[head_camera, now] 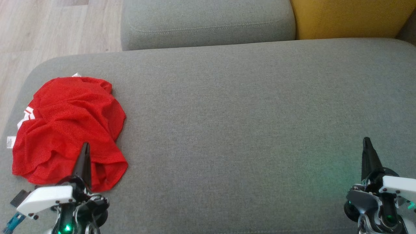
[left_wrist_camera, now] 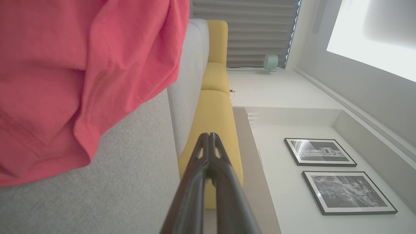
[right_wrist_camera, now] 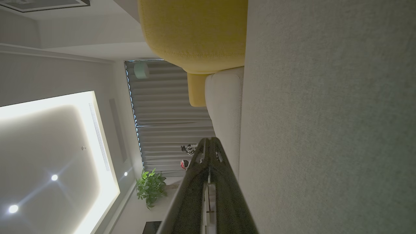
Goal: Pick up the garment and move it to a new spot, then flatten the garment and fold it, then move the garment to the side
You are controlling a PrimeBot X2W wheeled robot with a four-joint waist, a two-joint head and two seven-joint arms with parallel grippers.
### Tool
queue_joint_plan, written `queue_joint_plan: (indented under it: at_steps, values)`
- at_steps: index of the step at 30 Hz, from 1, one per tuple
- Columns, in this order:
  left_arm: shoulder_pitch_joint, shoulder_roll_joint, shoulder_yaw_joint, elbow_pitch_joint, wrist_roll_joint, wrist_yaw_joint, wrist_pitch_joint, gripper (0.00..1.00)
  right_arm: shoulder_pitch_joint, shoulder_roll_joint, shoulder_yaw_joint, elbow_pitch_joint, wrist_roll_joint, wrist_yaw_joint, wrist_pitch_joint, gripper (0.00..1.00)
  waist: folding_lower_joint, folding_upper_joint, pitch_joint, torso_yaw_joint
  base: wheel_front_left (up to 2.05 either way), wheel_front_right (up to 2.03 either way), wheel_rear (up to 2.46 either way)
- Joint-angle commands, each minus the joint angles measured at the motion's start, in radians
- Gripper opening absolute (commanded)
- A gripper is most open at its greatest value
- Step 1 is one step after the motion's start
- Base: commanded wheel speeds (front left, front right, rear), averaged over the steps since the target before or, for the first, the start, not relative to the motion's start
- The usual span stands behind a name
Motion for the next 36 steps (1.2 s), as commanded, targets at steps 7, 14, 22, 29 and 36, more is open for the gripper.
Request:
queue_joint_plan:
  at_steps: [7, 14, 22, 29, 36]
  values:
    - [-0.055, 0.009, 0.035, -0.029, 0.011, -0.007, 0.007, 0.00, -0.052, -0.005, 0.021, -0.036, -0.009, 0.002, 0.006, 0.00, 0.0000, 0.0000, 0.000, 0.000, 0.00, 0.00, 0.00]
    - [0.011, -0.003, -0.005, 0.022, 0.000, 0.001, -0.011, 1.00, 0.010, 0.001, 0.008, 0.019, -0.005, 0.000, -0.009, 1.00, 0.0000, 0.0000, -0.001, -0.001, 0.00, 0.00, 0.00]
    - [0.012, -0.002, -0.004, 0.015, 0.012, 0.000, -0.034, 1.00, 0.011, 0.001, 0.017, 0.007, -0.037, 0.000, -0.033, 1.00, 0.0000, 0.0000, -0.003, -0.001, 0.00, 0.00, 0.00]
    - [0.009, -0.001, 0.014, 0.009, 0.040, 0.000, -0.052, 1.00, 0.007, 0.001, 0.014, -0.002, -0.089, 0.000, -0.051, 1.00, 0.0000, 0.0000, -0.004, -0.002, 0.00, 0.00, 0.00]
    - [-0.003, -0.001, 0.037, -0.005, 0.085, -0.001, -0.072, 1.00, -0.009, 0.000, 0.009, -0.024, -0.179, 0.000, -0.071, 1.00, 0.0000, 0.0000, -0.005, -0.004, 0.00, 0.00, 0.00]
